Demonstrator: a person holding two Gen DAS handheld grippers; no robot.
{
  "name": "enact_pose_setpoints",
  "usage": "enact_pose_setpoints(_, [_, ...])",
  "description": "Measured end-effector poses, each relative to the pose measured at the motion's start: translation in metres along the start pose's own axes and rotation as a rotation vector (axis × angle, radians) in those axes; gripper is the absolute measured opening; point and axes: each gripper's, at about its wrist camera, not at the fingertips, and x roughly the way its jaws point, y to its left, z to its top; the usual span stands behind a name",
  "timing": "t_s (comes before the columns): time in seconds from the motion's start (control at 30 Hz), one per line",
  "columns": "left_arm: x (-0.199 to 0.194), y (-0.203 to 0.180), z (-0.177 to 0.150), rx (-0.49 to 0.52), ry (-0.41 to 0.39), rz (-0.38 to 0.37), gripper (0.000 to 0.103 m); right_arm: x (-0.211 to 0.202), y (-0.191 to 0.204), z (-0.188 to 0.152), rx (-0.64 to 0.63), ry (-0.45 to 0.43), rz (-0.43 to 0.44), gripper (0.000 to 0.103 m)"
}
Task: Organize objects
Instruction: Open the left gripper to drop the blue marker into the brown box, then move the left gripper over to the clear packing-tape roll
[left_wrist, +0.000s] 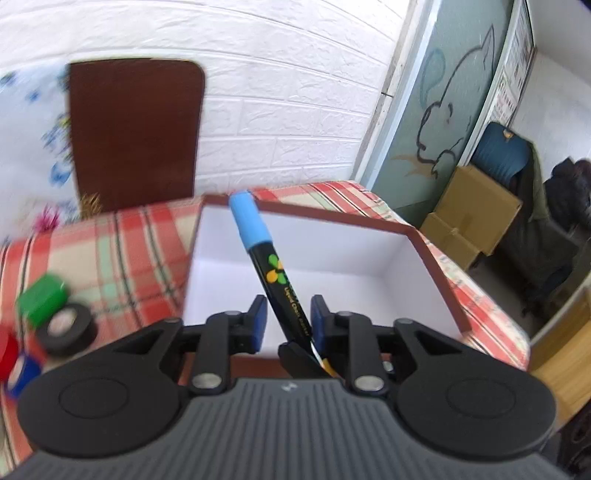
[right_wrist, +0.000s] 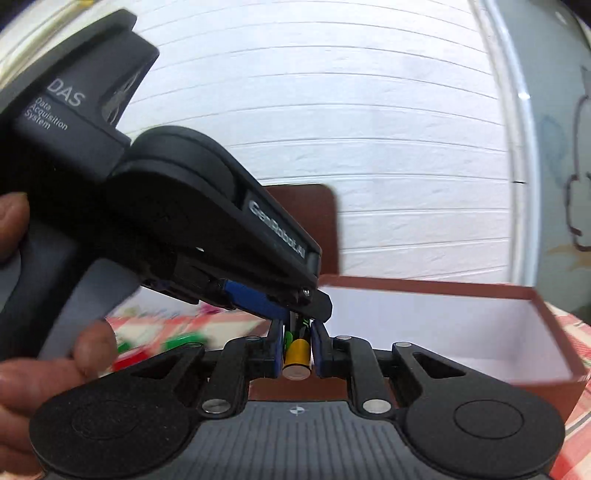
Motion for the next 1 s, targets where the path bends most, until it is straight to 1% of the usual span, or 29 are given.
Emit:
enact_pose_setpoints(0.03, [0.007,-0.002,0.002,0.001,0.006,0.031,0.053,0.008,-0.008,-0.001,-0.004,0.015,-0.034,0.025])
enact_pose_setpoints(0.07, [0.016,-0.001,0.005,-0.005,0.006,0.054,0.053,0.014,-0.017,-0.003,0.004,0.022,-0.06,0.032])
enact_pose_setpoints(0.1, [0.019,0.001,0.005,-0.012,0.004,0.06,0.053,0.017,-0.025,-0.004,0.02,0.03,-0.068,0.039])
enact_pose_setpoints(0.17, [0.015,0.001,0.003,-0.01,-0.008,0.064,0.053,0.017,-0.039,-0.008,0.059,0.032,-0.06,0.038])
enact_pose_setpoints(0.27, [0.0,0.004,-0.008,0.021,-0.022,0.104,0.053,0.012,-0.047,-0.013,0.105,0.023,-0.053,0.039])
enact_pose_setpoints(0.33, [-0.017,0.012,-0.018,0.021,-0.047,0.111,0.057,0.004,-0.044,-0.017,0.115,-0.002,-0.039,0.039])
enact_pose_setpoints(0.37, [-0.027,0.017,-0.026,0.016,-0.062,0.109,0.059,-0.002,-0.041,-0.019,0.115,-0.019,-0.027,0.039])
enact_pose_setpoints(0.43, [-0.048,0.03,-0.043,-0.002,-0.091,0.119,0.065,-0.011,-0.025,-0.025,0.106,-0.043,-0.005,0.045])
enact_pose_setpoints(0.47, [-0.056,0.039,-0.053,-0.013,-0.1,0.131,0.066,0.0,-0.009,-0.023,0.089,-0.03,0.012,0.047])
enact_pose_setpoints(0.5, [-0.065,0.047,-0.064,-0.029,-0.105,0.148,0.067,0.002,-0.002,-0.027,0.076,-0.002,0.048,0.048])
enact_pose_setpoints(0.53, [-0.07,0.058,-0.074,-0.04,-0.098,0.172,0.067,0.008,0.008,-0.033,0.067,0.034,0.083,0.048])
enact_pose_setpoints(0.63, [-0.077,0.094,-0.107,-0.096,-0.036,0.276,0.067,0.023,0.048,-0.053,0.026,0.156,0.157,0.048])
enact_pose_setpoints(0.7, [-0.081,0.122,-0.126,-0.142,0.005,0.361,0.067,0.033,0.072,-0.064,-0.005,0.251,0.211,0.048])
enact_pose_setpoints(0.73, [-0.084,0.135,-0.135,-0.162,0.017,0.406,0.067,0.038,0.082,-0.068,-0.016,0.281,0.239,0.048])
enact_pose_setpoints(0.77, [-0.089,0.149,-0.143,-0.18,0.022,0.448,0.067,0.035,0.092,-0.075,-0.031,0.302,0.263,0.048])
enact_pose_setpoints(0.83, [-0.099,0.175,-0.158,-0.215,0.031,0.541,0.067,0.039,0.114,-0.077,-0.066,0.332,0.303,0.048])
enact_pose_setpoints(0.9, [-0.111,0.2,-0.168,-0.256,0.035,0.639,0.068,0.039,0.132,-0.076,-0.093,0.341,0.35,0.048])
enact_pose_setpoints(0.93, [-0.118,0.214,-0.171,-0.281,0.025,0.674,0.073,0.042,0.142,-0.074,-0.1,0.341,0.375,0.049])
enact_pose_setpoints(0.97, [-0.126,0.225,-0.178,-0.303,-0.004,0.701,0.076,0.042,0.15,-0.071,-0.096,0.34,0.396,0.049])
enact_pose_setpoints(1.0, [-0.131,0.236,-0.182,-0.312,-0.031,0.735,0.08,0.047,0.158,-0.067,-0.085,0.342,0.414,0.053])
